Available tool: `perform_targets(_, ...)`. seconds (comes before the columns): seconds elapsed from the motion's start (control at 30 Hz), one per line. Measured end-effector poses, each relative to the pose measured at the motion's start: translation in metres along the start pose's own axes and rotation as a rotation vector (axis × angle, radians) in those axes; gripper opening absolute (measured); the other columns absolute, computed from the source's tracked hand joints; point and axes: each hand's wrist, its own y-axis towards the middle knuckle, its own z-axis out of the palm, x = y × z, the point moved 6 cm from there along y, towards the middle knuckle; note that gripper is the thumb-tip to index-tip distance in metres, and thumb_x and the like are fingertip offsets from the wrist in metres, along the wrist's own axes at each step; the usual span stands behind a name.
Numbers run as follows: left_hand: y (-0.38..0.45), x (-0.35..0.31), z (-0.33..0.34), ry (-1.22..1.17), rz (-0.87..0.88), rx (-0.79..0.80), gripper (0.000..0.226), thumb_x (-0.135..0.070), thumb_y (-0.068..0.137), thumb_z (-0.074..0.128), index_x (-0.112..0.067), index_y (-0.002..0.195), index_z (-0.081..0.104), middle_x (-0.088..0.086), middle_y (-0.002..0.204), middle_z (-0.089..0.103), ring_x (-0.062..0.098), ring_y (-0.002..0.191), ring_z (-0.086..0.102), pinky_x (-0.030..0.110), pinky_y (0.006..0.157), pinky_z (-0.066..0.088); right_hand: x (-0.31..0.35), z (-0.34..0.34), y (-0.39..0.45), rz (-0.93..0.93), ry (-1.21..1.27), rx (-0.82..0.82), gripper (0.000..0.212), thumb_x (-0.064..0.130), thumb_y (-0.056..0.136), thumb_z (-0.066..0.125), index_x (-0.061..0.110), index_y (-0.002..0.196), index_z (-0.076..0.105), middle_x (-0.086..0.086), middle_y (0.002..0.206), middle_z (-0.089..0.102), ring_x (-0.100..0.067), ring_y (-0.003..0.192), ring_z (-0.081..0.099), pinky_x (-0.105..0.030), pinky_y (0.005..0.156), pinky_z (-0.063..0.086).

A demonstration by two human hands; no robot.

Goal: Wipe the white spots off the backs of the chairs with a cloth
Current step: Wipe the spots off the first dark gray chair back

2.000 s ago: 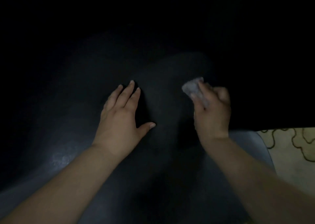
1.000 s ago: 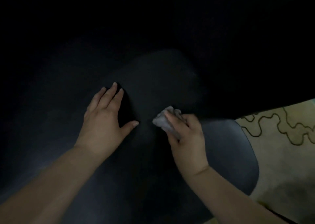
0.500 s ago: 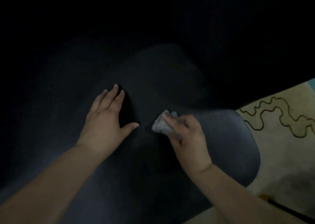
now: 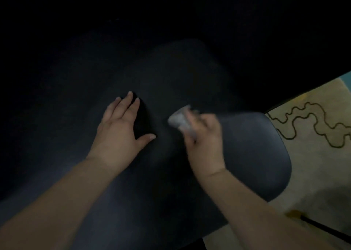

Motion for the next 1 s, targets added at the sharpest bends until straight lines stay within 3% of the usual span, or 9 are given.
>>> perform_targets(0.07,0.0,0.003,-0.001,0.007,-0.001,0.009,0.097,-0.052,0.073,0.072,-0.02,0.151,0.023,-0.007,0.16,0.011,0.018,0.145,0.005,0.03,0.116,0.009,-0.018,-0.019,0.008,0.163,-0.034,-0.127,0.037,0.0,0.087,0.064,0.0,0.125,0.059,0.004,0.095,0.045,0.005,0.087,0.047,-0.002,0.084,0.033)
perform_targets(0.13,0.0,0.006,-0.004,0.006,-0.003,0.018,0.098,-0.052,0.073,0.072,-0.021,0.151,0.023,-0.007,0.159,0.01,0.017,0.145,0.005,0.032,0.117,0.011,-0.018,-0.026,-0.006,0.11,-0.125,-0.113,0.048,0.002,0.088,0.063,0.012,0.135,0.053,-0.003,0.105,0.045,-0.013,0.096,0.05,-0.019,0.092,0.043)
perform_targets(0.23,0.001,0.01,-0.006,0.011,0.005,0.02,0.097,-0.054,0.073,0.071,-0.021,0.151,0.023,-0.007,0.159,0.011,0.017,0.145,0.006,0.03,0.117,0.009,-0.001,-0.01,-0.017,-0.123,-0.194,0.056,0.057,-0.004,0.081,0.067,0.012,0.134,0.054,-0.012,0.103,0.049,-0.027,0.093,0.053,-0.04,0.085,0.051)
perform_targets(0.33,0.003,0.012,-0.006,0.011,0.011,0.009,0.096,-0.055,0.073,0.07,-0.023,0.151,0.024,-0.007,0.159,0.012,0.017,0.145,0.006,0.028,0.115,0.007,0.015,0.003,0.015,-0.278,-0.202,0.133,0.047,0.001,0.083,0.064,0.01,0.129,0.06,-0.013,0.097,0.052,-0.025,0.089,0.054,-0.034,0.084,0.05)
perform_targets(0.4,0.006,0.013,-0.005,0.006,0.007,0.006,0.096,-0.058,0.072,0.068,-0.024,0.151,0.023,-0.009,0.159,0.011,0.016,0.145,0.005,0.029,0.115,0.008,0.015,0.003,0.048,-0.171,-0.14,0.095,0.038,0.006,0.089,0.061,0.01,0.127,0.06,-0.015,0.103,0.053,-0.025,0.094,0.053,-0.027,0.087,0.044)
perform_targets(0.53,0.014,0.015,-0.006,0.003,0.011,0.015,0.098,-0.06,0.071,0.067,-0.026,0.151,0.022,-0.011,0.159,0.01,0.015,0.145,0.004,0.031,0.115,0.01,-0.011,-0.011,0.096,0.23,-0.034,-0.109,0.041,0.019,0.096,0.056,0.018,0.136,0.05,0.008,0.119,0.04,-0.01,0.113,0.047,-0.014,0.097,0.037)
perform_targets(0.63,0.018,0.015,-0.008,-0.008,0.015,0.013,0.098,-0.06,0.071,0.068,-0.026,0.151,0.022,-0.012,0.158,0.01,0.014,0.145,0.004,0.031,0.114,0.01,-0.009,-0.015,0.084,0.231,-0.023,-0.129,0.047,0.021,0.095,0.056,0.022,0.14,0.043,0.018,0.124,0.037,0.013,0.11,0.042,-0.003,0.095,0.034)
perform_targets(0.77,0.023,0.016,-0.011,-0.01,0.025,0.025,0.097,-0.06,0.071,0.067,-0.026,0.151,0.023,-0.012,0.158,0.01,0.015,0.145,0.004,0.034,0.116,0.012,0.003,-0.02,0.061,0.029,-0.203,-0.081,0.066,0.01,0.093,0.057,0.023,0.15,0.027,0.0,0.147,0.023,-0.01,0.135,0.03,-0.026,0.114,0.028)
perform_targets(1.0,0.03,0.017,-0.014,-0.003,0.044,0.036,0.096,-0.059,0.07,0.068,-0.025,0.15,0.026,-0.009,0.158,0.012,0.017,0.146,0.006,0.035,0.117,0.013,0.009,-0.012,0.075,-0.102,-0.294,0.092,0.046,0.012,0.094,0.056,0.019,0.14,0.048,0.001,0.149,0.036,-0.015,0.137,0.031,-0.027,0.115,0.024)
